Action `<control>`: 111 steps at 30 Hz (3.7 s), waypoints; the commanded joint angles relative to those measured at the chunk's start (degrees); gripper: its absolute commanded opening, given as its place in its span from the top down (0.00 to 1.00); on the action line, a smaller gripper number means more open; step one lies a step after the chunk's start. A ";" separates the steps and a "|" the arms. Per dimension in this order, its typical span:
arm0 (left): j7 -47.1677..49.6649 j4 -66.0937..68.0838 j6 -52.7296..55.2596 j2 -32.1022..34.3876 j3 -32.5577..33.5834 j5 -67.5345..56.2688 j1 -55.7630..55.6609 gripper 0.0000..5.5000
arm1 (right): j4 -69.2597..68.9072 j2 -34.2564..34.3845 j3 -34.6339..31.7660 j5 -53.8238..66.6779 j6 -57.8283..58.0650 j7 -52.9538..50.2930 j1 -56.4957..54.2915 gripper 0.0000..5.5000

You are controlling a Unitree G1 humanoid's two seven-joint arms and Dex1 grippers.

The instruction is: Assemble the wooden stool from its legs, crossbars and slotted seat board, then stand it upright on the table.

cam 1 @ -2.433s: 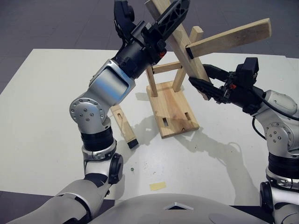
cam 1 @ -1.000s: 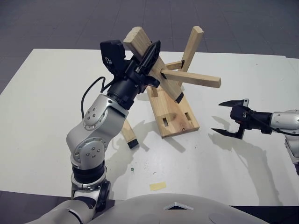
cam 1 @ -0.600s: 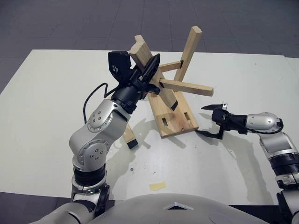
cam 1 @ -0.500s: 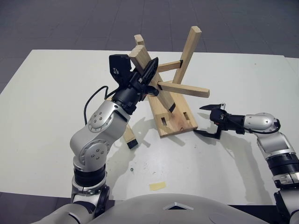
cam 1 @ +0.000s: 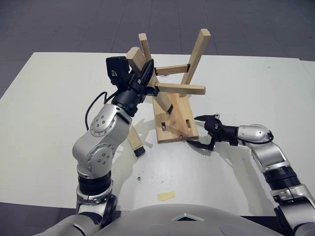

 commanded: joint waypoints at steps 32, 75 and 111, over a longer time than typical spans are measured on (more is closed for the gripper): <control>0.64 -1.69 0.84 -1.82 0.63 14.41 6.77 0.81 | -5.04 15.67 -2.56 1.86 19.82 -19.61 -2.24 0.02; 0.48 4.22 7.61 -1.77 -0.87 24.21 8.34 0.81 | -3.99 20.68 -7.01 1.15 24.35 -32.73 -9.60 0.02; -6.00 17.59 -3.78 0.32 -1.93 25.92 6.62 0.81 | -1.55 20.83 -9.17 0.34 23.59 -36.36 -13.99 0.02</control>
